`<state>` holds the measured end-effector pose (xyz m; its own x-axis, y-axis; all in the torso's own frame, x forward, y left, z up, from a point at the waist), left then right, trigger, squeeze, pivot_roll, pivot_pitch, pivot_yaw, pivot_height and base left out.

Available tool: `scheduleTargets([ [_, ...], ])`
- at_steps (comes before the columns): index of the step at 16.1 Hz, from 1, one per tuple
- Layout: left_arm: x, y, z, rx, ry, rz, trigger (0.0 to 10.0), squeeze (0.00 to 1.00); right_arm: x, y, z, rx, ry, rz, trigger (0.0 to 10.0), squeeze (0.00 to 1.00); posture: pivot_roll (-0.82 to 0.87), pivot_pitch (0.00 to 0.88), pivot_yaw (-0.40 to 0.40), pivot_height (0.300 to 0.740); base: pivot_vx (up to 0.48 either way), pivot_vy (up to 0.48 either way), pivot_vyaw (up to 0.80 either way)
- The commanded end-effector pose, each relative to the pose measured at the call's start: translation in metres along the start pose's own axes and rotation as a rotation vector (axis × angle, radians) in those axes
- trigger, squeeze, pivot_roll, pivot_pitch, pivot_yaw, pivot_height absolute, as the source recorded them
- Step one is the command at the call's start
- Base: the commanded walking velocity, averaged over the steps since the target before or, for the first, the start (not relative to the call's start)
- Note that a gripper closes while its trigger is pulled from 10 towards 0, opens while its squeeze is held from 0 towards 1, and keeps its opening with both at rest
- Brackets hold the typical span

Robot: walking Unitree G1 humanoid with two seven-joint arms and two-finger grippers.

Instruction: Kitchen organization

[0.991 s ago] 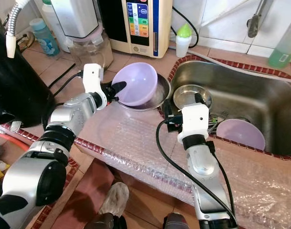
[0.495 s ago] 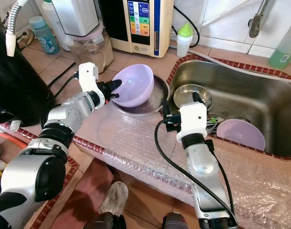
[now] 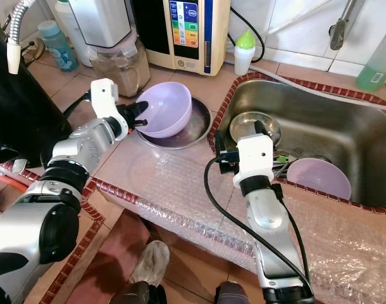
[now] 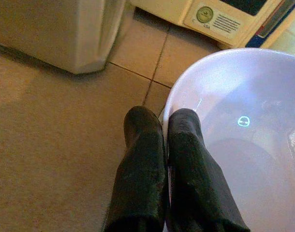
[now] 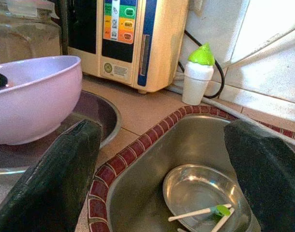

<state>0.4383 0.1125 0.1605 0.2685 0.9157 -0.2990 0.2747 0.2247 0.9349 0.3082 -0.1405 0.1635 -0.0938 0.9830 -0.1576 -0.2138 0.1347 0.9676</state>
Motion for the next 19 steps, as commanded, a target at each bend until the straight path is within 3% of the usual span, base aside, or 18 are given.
scheduleTargets([
  [1,0.003,0.006,-0.001,-0.03,0.013,0.024,0.0,0.0,0.003,0.0,0.002,-0.002,0.016,0.009,10.0,0.0,-0.11,0.09,0.08,0.74,0.0,0.0,0.0],
  [5,-0.024,0.042,-0.005,-0.261,-0.07,0.12,0.0,0.0,-0.02,0.028,0.017,-0.102,-0.104,0.163,10.0,0.0,-0.1,0.084,0.075,0.74,0.0,0.0,0.0],
  [7,-0.033,0.051,-0.007,-0.326,-0.089,0.148,0.0,0.0,-0.026,0.033,0.023,-0.11,-0.124,0.233,10.0,0.0,-0.1,0.08,0.075,0.74,0.0,0.0,0.0],
  [8,-0.042,0.055,-0.009,-0.363,-0.1,0.216,0.0,0.0,-0.026,0.036,0.026,-0.115,-0.124,0.298,10.0,0.0,-0.1,0.079,0.074,0.74,0.0,0.0,0.0],
  [10,-0.057,0.054,-0.011,-0.392,-0.128,0.311,0.0,0.0,-0.017,0.051,0.033,-0.16,-0.064,0.413,10.0,0.0,-0.09,0.078,0.075,0.74,0.0,0.0,0.0],
  [12,-0.067,0.047,-0.011,-0.393,-0.151,0.346,0.0,0.0,-0.004,0.057,0.037,-0.171,0.025,0.467,10.0,0.0,-0.09,0.075,0.076,0.74,0.0,0.0,0.0],
  [15,-0.08,0.038,-0.013,-0.403,-0.182,0.412,0.0,0.0,0.01,0.055,0.04,-0.139,0.104,0.478,10.0,0.0,-0.09,0.072,0.076,0.74,0.0,0.0,0.0],
  [17,-0.086,0.035,-0.016,-0.428,-0.187,0.45,0.0,0.0,0.006,0.037,0.047,-0.063,0.039,0.425,9.8,0.0,-0.09,0.069,0.075,0.74,0.0,0.0,0.0],
  [18,-0.089,0.036,-0.018,-0.446,-0.192,0.451,0.0,0.0,0.005,0.032,0.05,-0.043,0.024,0.423,3.4,0.0,-0.09,0.067,0.071,0.74,0.0,0.0,0.0],
  [19,-0.092,0.038,-0.021,-0.472,-0.195,0.455,0.0,0.0,0.004,0.027,0.054,-0.023,0.01,0.407,0.0,0.0,-0.08,0.066,0.067,0.74,0.0,0.0,0.0],
])
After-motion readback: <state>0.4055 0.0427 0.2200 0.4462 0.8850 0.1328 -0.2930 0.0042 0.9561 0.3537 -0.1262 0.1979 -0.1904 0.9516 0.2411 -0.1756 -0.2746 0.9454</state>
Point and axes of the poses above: a point about 5 cm out from each wrist's last joint towards the gripper, its own z axis pointing out of the wrist towards the gripper, its own y axis along the axis of the wrist's last joint, x = y × z, the point moved 4 cm from there along z, pointing out of the wrist towards the gripper, and after that the axes turned 2 degrees about z, right-handed, at the moved point
